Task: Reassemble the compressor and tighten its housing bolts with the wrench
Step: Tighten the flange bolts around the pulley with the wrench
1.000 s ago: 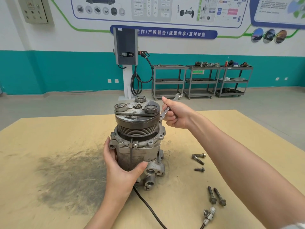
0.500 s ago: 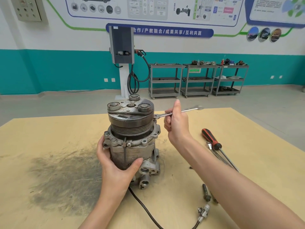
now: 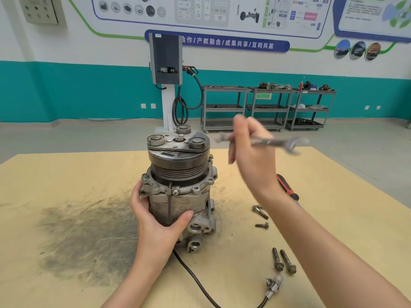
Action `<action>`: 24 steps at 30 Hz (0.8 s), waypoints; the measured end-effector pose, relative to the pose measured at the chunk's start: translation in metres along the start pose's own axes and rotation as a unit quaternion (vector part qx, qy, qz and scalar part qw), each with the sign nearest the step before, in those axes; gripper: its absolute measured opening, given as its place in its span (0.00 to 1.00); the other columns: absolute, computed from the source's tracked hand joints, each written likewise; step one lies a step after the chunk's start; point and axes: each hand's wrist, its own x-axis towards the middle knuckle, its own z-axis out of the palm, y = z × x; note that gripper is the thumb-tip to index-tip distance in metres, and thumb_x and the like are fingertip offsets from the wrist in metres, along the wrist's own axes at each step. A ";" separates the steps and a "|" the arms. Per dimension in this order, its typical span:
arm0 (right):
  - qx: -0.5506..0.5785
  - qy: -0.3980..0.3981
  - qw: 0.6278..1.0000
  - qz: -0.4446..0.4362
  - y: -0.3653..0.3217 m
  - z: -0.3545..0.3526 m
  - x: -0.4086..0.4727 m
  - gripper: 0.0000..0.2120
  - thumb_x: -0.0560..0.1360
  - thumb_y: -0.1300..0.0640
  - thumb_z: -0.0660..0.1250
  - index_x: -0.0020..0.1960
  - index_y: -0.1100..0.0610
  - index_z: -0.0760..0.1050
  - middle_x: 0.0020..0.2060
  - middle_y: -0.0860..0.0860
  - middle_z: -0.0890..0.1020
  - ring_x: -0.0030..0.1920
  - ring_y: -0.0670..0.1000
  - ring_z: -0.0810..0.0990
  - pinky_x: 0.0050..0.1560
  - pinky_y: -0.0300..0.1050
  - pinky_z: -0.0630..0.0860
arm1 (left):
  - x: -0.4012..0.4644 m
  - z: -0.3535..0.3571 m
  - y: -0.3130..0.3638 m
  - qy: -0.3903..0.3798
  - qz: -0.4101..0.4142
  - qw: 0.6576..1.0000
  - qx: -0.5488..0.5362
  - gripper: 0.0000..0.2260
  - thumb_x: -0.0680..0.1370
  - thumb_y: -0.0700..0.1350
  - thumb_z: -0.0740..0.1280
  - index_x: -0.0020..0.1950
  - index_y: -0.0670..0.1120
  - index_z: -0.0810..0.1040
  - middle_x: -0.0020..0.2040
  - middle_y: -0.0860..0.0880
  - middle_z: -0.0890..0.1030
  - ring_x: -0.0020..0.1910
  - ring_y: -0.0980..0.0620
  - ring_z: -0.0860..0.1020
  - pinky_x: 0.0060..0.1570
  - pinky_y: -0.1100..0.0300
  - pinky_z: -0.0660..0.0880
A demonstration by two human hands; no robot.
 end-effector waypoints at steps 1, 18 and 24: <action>0.043 0.022 0.998 0.046 0.000 -0.003 0.010 0.20 0.83 0.47 0.56 0.36 0.57 0.72 0.22 0.51 0.73 0.21 0.47 0.70 0.21 0.42 0.67 | 0.000 0.000 0.000 0.000 -0.002 1.000 -0.001 0.45 0.60 0.57 0.77 0.67 0.76 0.52 0.71 0.49 0.69 0.69 0.58 0.71 0.67 0.61 0.67; 0.217 -0.091 0.850 0.471 0.055 0.003 0.048 0.24 0.79 0.35 0.54 0.41 0.55 0.65 0.20 0.47 0.61 0.19 0.45 0.59 0.19 0.37 0.56 | 0.002 0.000 -0.005 0.003 0.014 1.000 -0.012 0.44 0.60 0.58 0.77 0.66 0.77 0.53 0.70 0.53 0.69 0.68 0.61 0.71 0.62 0.73 0.68; 0.184 -0.157 0.841 0.485 0.061 0.012 0.058 0.25 0.79 0.35 0.53 0.37 0.55 0.65 0.18 0.47 0.61 0.18 0.45 0.58 0.20 0.36 0.54 | 0.001 -0.001 -0.004 0.002 0.011 1.000 -0.015 0.44 0.60 0.58 0.77 0.66 0.77 0.54 0.70 0.52 0.70 0.68 0.60 0.72 0.61 0.71 0.69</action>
